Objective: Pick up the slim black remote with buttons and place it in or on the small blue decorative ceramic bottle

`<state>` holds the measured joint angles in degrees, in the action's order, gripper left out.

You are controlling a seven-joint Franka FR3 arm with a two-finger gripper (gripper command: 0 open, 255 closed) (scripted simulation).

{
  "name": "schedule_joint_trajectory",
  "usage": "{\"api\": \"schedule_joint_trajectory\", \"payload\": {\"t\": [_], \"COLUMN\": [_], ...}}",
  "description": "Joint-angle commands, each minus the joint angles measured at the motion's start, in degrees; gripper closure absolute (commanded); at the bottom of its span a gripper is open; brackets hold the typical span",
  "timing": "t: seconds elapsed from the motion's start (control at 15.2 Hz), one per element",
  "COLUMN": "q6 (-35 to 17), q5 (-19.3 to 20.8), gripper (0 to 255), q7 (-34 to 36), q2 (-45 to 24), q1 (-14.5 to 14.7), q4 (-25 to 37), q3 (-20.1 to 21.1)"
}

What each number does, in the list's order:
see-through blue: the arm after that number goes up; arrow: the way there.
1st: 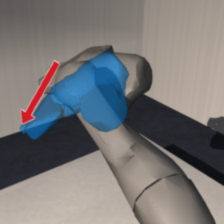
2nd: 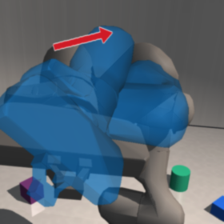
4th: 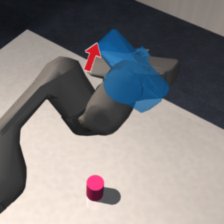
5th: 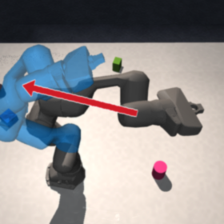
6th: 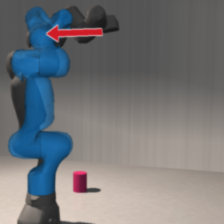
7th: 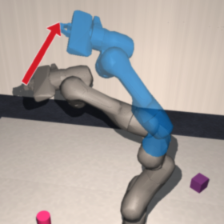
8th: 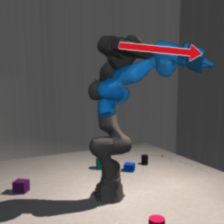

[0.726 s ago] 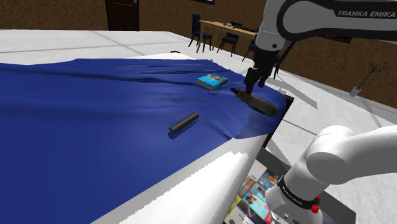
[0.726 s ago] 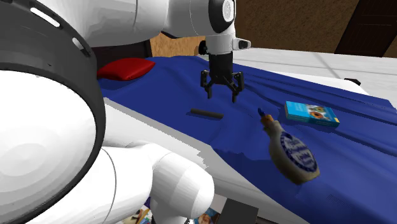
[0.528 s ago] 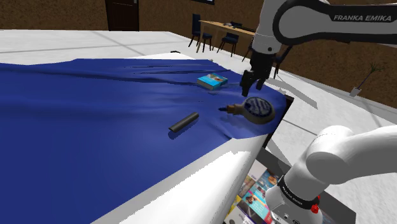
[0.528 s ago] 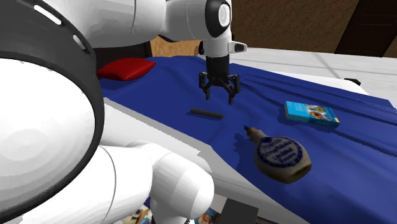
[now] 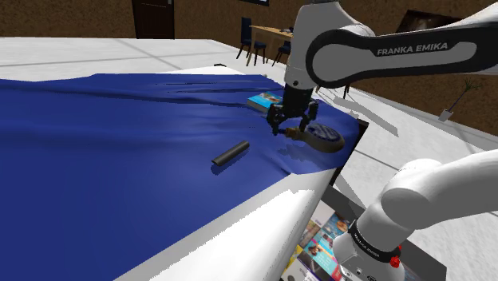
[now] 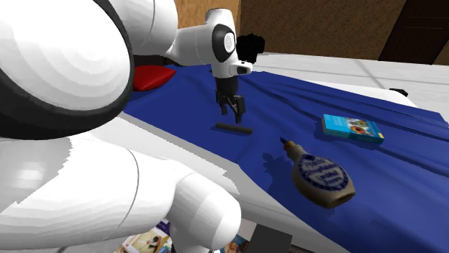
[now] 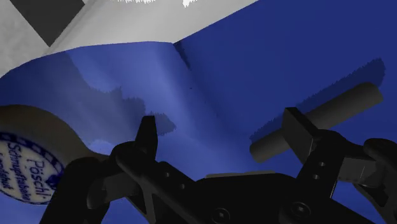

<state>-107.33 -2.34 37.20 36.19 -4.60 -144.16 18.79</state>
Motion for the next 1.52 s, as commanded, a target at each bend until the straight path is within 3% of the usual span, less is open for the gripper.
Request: {"api": "schedule_joint_trajectory", "payload": {"t": [0.0,0.26,0.46,0.73,0.99,1.45], "q6": [-4.0,-9.9,-13.4,-16.0,-15.7,-20.0], "q5": [-0.6,0.6,4.1,12.7,22.8,26.5], "gripper": [0,0,0,0,0,0], "q7": [8.4,24.8,38.0,57.0,75.0,77.5], "q2": [-3.6,-12.2,-19.9,-31.6,-43.4,-46.8], "q1": [-1.8,-5.9,-9.7,-14.0,-14.1,-13.6], "q4": [0.2,3.2,6.8,13.2,20.7,18.7], "q3": [3.6,10.7,15.6,20.5,20.6,18.9]}}
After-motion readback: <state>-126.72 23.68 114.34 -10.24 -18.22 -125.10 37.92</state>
